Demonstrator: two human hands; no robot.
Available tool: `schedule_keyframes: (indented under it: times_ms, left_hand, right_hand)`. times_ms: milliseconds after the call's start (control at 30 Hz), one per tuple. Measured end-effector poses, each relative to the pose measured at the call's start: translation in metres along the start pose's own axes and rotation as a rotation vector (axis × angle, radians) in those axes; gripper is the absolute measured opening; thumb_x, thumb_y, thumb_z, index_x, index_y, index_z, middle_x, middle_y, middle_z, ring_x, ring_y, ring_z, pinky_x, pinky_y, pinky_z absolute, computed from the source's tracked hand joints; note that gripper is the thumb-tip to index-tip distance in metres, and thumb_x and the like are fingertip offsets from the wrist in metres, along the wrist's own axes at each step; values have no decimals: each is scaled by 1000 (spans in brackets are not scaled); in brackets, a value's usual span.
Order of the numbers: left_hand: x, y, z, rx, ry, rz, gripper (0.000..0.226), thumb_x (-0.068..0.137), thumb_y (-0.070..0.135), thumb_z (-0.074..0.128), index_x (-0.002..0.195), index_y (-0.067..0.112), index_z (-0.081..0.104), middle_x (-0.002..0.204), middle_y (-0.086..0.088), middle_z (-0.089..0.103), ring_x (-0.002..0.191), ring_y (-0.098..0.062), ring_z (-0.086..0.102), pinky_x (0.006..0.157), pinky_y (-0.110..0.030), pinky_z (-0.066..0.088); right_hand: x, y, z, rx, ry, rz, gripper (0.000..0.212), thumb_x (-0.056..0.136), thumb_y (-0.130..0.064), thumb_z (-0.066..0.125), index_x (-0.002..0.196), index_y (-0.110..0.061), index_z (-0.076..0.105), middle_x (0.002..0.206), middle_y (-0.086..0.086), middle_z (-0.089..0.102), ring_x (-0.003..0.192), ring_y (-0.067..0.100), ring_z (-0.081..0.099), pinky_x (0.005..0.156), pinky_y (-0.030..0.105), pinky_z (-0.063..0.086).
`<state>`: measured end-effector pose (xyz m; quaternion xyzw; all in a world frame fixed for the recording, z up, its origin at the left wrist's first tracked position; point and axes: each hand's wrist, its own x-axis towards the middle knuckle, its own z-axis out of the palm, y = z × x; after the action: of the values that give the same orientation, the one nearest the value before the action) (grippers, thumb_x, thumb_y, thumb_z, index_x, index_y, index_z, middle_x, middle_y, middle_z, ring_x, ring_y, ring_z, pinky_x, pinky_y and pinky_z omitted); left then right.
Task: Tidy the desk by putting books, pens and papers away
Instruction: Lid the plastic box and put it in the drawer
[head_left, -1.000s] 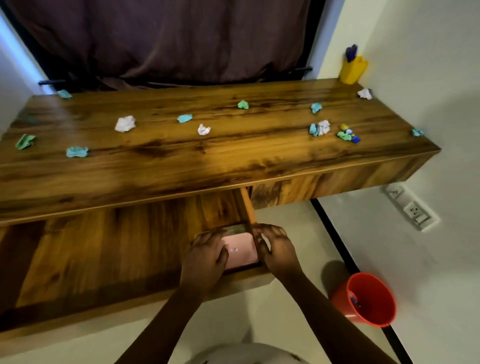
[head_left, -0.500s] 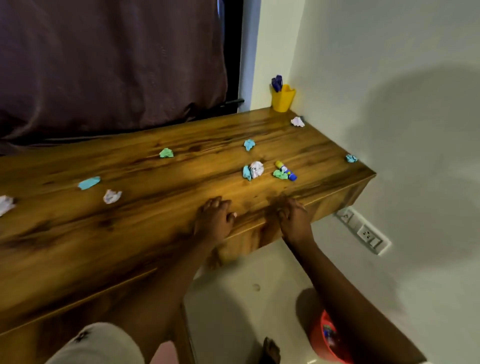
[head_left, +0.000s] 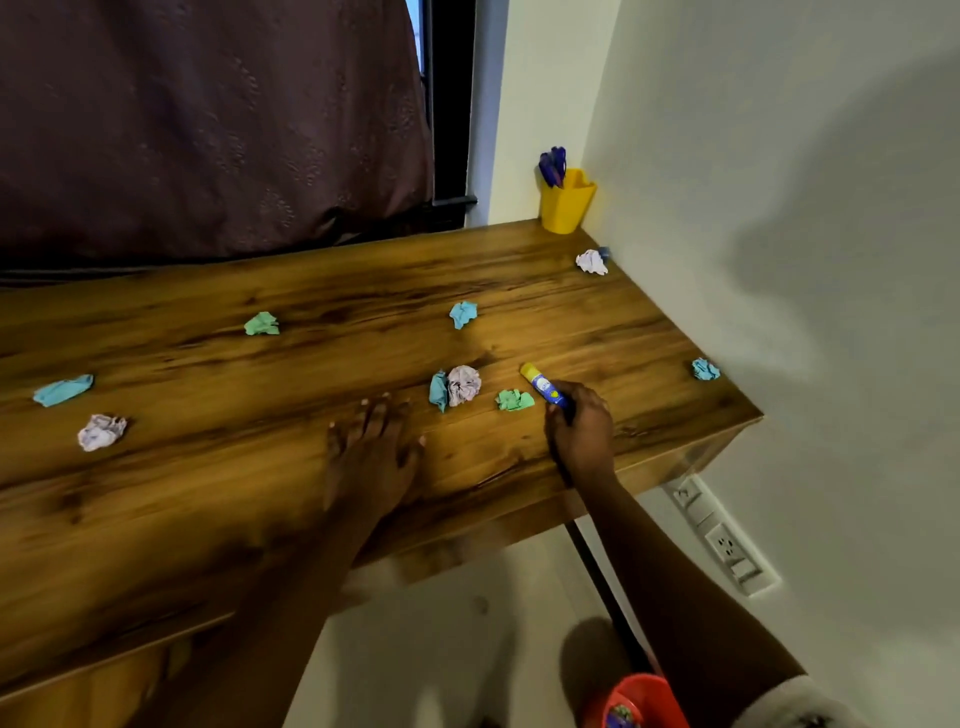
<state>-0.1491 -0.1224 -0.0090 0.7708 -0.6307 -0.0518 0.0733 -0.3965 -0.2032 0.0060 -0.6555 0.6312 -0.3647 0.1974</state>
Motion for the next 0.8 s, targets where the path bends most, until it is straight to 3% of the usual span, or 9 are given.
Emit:
schedule_keyframes:
  times_ms: [133, 233, 300, 367, 467, 567, 667, 733, 800]
  left_hand:
    - [1, 0, 0, -34, 19, 2, 63, 94, 59, 26, 150, 33, 13, 160, 4, 10, 147, -21, 4, 115, -51, 0]
    - [0, -3, -2, -154, 39, -10, 57, 94, 53, 38, 146, 31, 30, 157, 3, 22, 146, -19, 14, 116, -46, 3]
    - [-10, -6, -6, -435, 101, -69, 49, 92, 43, 51, 137, 26, 46, 147, -1, 41, 138, -22, 32, 115, -40, 19]
    - [-31, -6, -23, -855, 118, -170, 37, 92, 28, 59, 128, 22, 55, 131, -2, 56, 124, -22, 49, 101, -31, 39]
    - [-80, -5, -50, -1255, 146, -193, 29, 94, 12, 54, 121, 21, 56, 104, 5, 66, 98, -4, 62, 81, -13, 44]
    - [-139, -27, -58, -1455, 171, -203, 31, 92, 20, 55, 123, 16, 57, 103, 9, 70, 93, 0, 64, 76, -15, 51]
    - [-203, -69, -68, -1496, 264, -278, 52, 79, 45, 69, 118, 11, 62, 93, 2, 73, 85, -7, 67, 70, -18, 52]
    - [-242, -100, -78, -1429, 334, -327, 45, 78, 40, 71, 113, 12, 64, 73, 7, 71, 67, -1, 63, 61, -14, 49]
    - [-285, -132, -86, -1342, 371, -348, 28, 83, 27, 64, 109, 16, 66, 82, 4, 74, 77, -7, 68, 68, -21, 54]
  right_hand:
    - [-1, 2, -3, 157, 48, 106, 29, 91, -17, 55, 119, -13, 58, 115, 8, 61, 106, 23, 55, 94, 42, 47]
    - [-9, -4, -12, 342, 52, 167, 26, 90, -16, 58, 116, -16, 59, 111, 0, 62, 104, 18, 57, 94, 41, 49]
    - [-27, -14, -20, 470, 32, 205, 26, 89, -13, 61, 115, -16, 59, 109, -3, 62, 101, 15, 59, 91, 36, 51]
    - [-61, -32, -21, 555, -51, 205, 28, 87, -11, 64, 114, -18, 60, 108, -4, 64, 98, 12, 61, 84, 29, 52]
    - [-124, -67, -10, 657, -247, 142, 30, 82, -3, 67, 104, -22, 62, 105, -5, 67, 96, 4, 63, 84, 20, 50]
    - [-184, -109, 7, 704, -441, 72, 34, 79, 3, 69, 98, -24, 63, 99, -8, 67, 86, -4, 63, 75, 12, 48]
    - [-239, -149, 26, 555, -609, -60, 34, 79, -10, 73, 96, -36, 61, 99, -15, 68, 86, 3, 62, 71, 15, 48]
    - [-270, -171, 38, 472, -703, -155, 34, 79, -14, 73, 94, -40, 58, 96, -22, 65, 88, 0, 61, 72, 13, 47]
    - [-305, -200, 49, 395, -815, -236, 28, 79, -21, 73, 98, -37, 59, 92, -26, 62, 89, -8, 58, 72, 9, 45]
